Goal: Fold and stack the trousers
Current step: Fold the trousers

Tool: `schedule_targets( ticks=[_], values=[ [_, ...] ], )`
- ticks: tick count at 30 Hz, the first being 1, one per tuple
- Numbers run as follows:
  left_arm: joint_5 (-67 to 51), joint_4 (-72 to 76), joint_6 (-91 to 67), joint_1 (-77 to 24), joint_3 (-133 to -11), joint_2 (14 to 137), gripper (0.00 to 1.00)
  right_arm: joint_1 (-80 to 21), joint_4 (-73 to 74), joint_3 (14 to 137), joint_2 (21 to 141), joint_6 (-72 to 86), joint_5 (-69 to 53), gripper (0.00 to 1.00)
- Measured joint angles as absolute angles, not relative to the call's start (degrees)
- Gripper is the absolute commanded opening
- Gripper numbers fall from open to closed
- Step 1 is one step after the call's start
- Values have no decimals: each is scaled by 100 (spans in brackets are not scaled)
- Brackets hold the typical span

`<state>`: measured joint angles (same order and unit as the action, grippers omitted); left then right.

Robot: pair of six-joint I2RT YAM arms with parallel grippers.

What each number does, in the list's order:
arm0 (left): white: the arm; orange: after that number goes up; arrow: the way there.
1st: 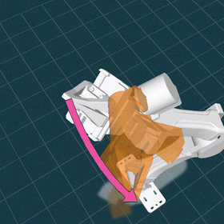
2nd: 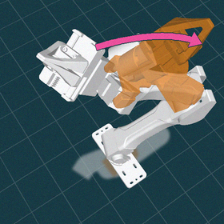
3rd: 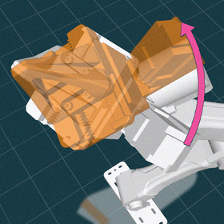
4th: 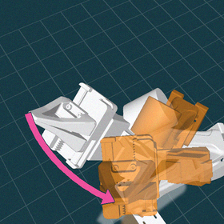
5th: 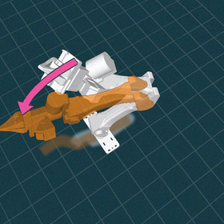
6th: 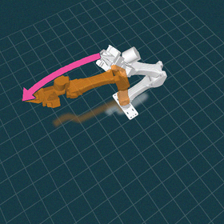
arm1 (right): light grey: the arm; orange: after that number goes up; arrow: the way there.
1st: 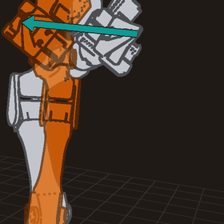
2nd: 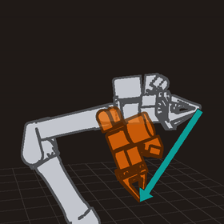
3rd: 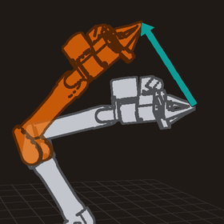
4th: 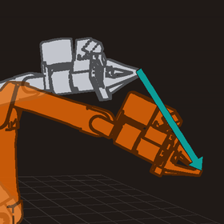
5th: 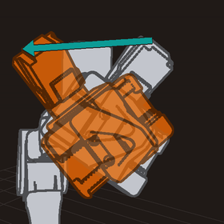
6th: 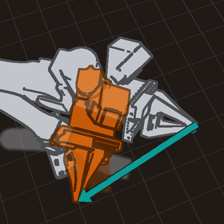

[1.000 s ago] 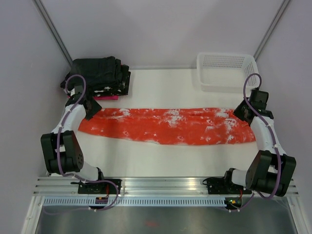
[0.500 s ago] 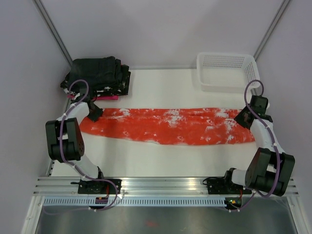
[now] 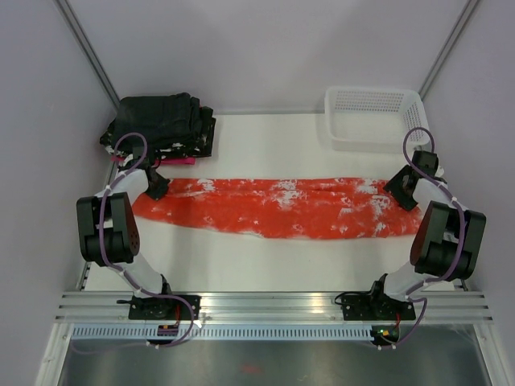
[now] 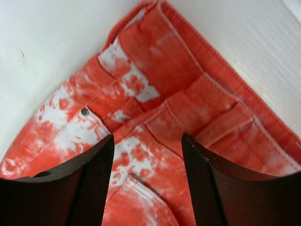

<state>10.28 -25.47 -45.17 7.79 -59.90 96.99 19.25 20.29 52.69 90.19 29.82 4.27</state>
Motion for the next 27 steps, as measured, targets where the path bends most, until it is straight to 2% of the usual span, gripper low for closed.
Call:
schedule_targets(
  ticks=[2,7,9,12,13,14,15,21,27],
  values=[
    [1026,-2510,-4517,779,-5977,9699,2,1925,2010,5391,9174,2967,504,70],
    [1017,-2425,-4517,779,-5916,9695,2,1925,1986,5461,9415,2945,582,70],
    [1013,-2394,-4517,779,-5900,9695,2,1922,1962,5461,9483,2932,613,66],
    [1009,-2377,-4515,779,-5896,9695,2,1922,1927,5461,9559,2871,696,39],
    [1004,-2373,-4515,779,-5896,9695,2,1925,1922,5461,9588,2851,725,17],
    [998,-2368,-4515,779,-5896,9695,2,1925,1922,5461,9609,2818,742,5],
    [987,-2364,-4510,779,-5896,9695,2,1920,1925,5461,9623,2829,735,0],
    [1028,-2377,-4357,779,-5787,9487,2,1892,1994,5424,9439,2825,788,0],
    [1131,-2523,-4191,749,-5771,8812,2,1892,2147,5269,8324,2851,832,0]
  ],
)
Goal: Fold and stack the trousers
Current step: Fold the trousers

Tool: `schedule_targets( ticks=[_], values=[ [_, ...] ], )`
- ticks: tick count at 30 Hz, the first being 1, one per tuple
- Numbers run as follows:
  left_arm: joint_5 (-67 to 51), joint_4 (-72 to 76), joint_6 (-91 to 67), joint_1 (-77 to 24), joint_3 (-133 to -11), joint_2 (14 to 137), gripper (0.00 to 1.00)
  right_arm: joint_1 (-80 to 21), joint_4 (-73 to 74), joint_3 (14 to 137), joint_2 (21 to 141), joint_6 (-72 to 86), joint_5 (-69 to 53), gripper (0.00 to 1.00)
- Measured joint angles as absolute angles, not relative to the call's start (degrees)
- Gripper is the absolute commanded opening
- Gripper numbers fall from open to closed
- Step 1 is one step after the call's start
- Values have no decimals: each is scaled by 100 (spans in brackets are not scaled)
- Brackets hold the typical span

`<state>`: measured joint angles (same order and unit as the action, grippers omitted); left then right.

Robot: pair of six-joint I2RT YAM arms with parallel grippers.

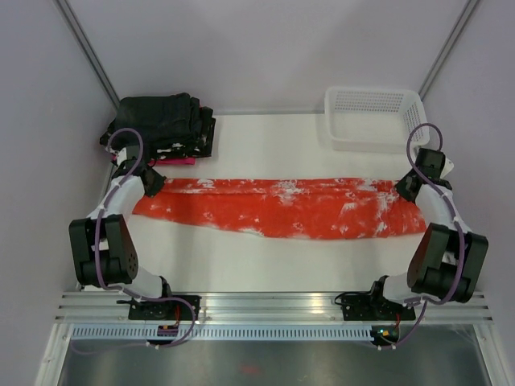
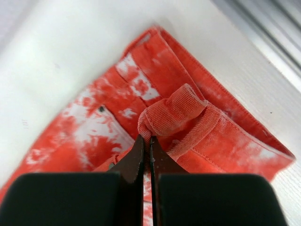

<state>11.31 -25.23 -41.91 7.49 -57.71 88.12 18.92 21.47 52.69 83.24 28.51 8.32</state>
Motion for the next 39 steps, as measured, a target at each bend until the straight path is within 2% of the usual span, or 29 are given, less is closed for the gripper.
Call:
schedule_targets(
  ticks=[4,7,14,29,34,35,36,37,38,39],
  values=[
    [1197,-2563,-4152,731,-5784,8383,2,1890,2104,5251,7653,2899,834,0],
    [1194,-2563,-4150,729,-5883,8385,2,1887,2036,5256,7627,2917,829,0],
    [1173,-2502,-4152,725,-6147,9135,2,1885,1796,5352,8554,2842,725,0],
    [1258,-2495,-4150,698,-6801,10278,2,1859,939,5841,9664,2738,123,0],
    [1302,-2495,-4130,687,-6908,10506,6,1859,923,5937,9970,2683,82,3],
    [1304,-2491,-4117,687,-6925,10523,12,1859,923,5970,10027,2670,71,5],
    [1306,-2480,-4095,687,-6941,10530,21,1859,923,6003,10077,2655,40,16],
    [1332,-2453,-4053,687,-6949,10530,30,1859,928,6049,10123,2630,1,21],
    [1396,-2399,-3994,690,-6956,10530,52,1859,930,6095,10158,2615,-14,30],
    [1459,-2338,-3931,707,-6982,10530,66,1861,930,6167,10200,2580,-49,50]
  ],
)
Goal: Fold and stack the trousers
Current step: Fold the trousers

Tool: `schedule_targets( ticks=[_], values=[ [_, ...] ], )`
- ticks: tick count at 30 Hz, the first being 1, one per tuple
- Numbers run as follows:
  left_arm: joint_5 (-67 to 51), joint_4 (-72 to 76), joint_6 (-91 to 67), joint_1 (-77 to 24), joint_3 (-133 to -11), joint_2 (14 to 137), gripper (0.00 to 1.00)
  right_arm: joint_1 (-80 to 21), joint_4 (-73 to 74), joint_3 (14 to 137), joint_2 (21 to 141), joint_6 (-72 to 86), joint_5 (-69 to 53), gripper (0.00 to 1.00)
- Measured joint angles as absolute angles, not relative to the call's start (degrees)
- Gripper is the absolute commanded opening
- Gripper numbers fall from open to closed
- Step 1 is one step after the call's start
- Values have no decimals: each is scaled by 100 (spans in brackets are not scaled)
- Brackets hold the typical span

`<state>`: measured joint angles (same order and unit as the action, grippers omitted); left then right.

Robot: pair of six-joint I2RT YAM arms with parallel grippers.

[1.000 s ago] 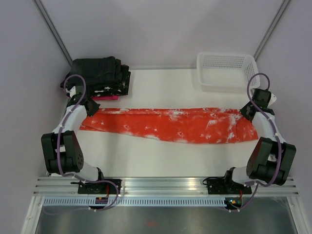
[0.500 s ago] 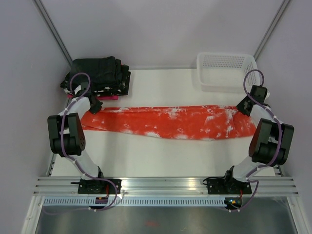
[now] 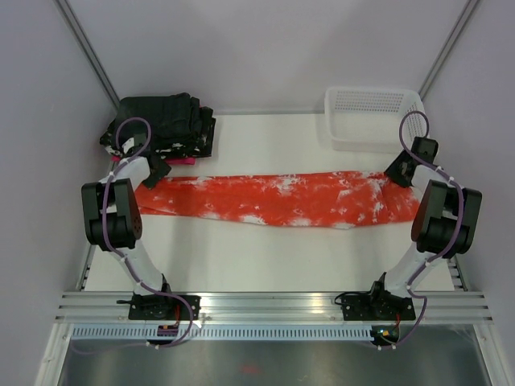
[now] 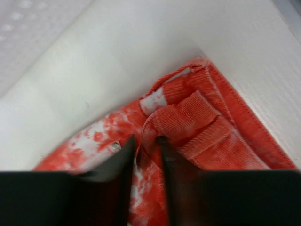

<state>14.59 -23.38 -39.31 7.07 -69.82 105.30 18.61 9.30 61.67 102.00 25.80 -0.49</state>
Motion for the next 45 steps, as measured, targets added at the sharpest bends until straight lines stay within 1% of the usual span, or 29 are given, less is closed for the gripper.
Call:
schedule_targets(
  ticks=[1,2,4,6,9,14,19,22,25,26,27,28,29,30,31,32,33,35,39,45],
  values=[
    [1492,-2270,-3870,727,-7002,10530,76,1868,932,6250,10235,2563,-130,55],
    [1492,-2211,-3822,740,-7019,10527,83,1879,932,6351,10265,2473,-252,60],
    [1472,-2112,-3721,766,-7072,10519,86,1890,950,6536,10280,2379,-537,68],
    [1420,-2093,-3645,777,-7081,10442,88,1861,932,6713,10263,2276,-803,80],
    [1288,-2110,-3546,775,-7061,10169,91,1702,928,6737,10031,2084,-1039,86],
    [1076,-2150,-3275,775,-6726,9129,94,967,932,6302,9008,1817,-1284,86],
    [1175,-2147,-3048,777,-6106,8169,95,183,707,5441,7944,1826,-1553,83],
    [1190,-2174,-3009,781,-5795,8149,83,-207,572,4842,7625,1874,-1522,78],
    [996,-2171,-3006,790,-5662,8414,55,-543,508,4333,7537,1968,-1472,66],
    [832,-2139,-3015,792,-5618,8517,40,-615,491,4219,7537,1997,-1455,61],
    [657,-2082,-3057,790,-5577,8611,33,-672,469,4108,7537,2027,-1422,54],
    [454,-2027,-3059,784,-5540,8702,18,-727,401,3999,7537,2091,-1372,49],
    [283,-1955,-3083,770,-5518,8788,12,-757,366,3942,7544,2117,-1337,43],
    [180,-1907,-3087,733,-5516,8868,11,-808,309,3898,7570,2158,-1302,35],
    [69,-1815,-3100,685,-5516,8969,9,-847,248,3881,7607,2193,-1273,32],
    [-32,-1730,-3103,607,-5518,9074,6,-893,167,3876,7669,2241,-1216,27],
    [-86,-1669,-3114,506,-5531,9188,6,-943,67,3876,7749,2274,-1168,21],
    [-196,-1586,-3122,248,-5625,9478,3,-1031,-102,3881,7944,2324,-1098,20],
    [-351,-1459,-3197,-217,-5944,10119,2,-1181,-263,4036,8582,2405,-989,18],
    [-543,-1406,-3343,-318,-6254,10464,2,-1343,-366,4486,9188,2425,-886,18]
  ],
)
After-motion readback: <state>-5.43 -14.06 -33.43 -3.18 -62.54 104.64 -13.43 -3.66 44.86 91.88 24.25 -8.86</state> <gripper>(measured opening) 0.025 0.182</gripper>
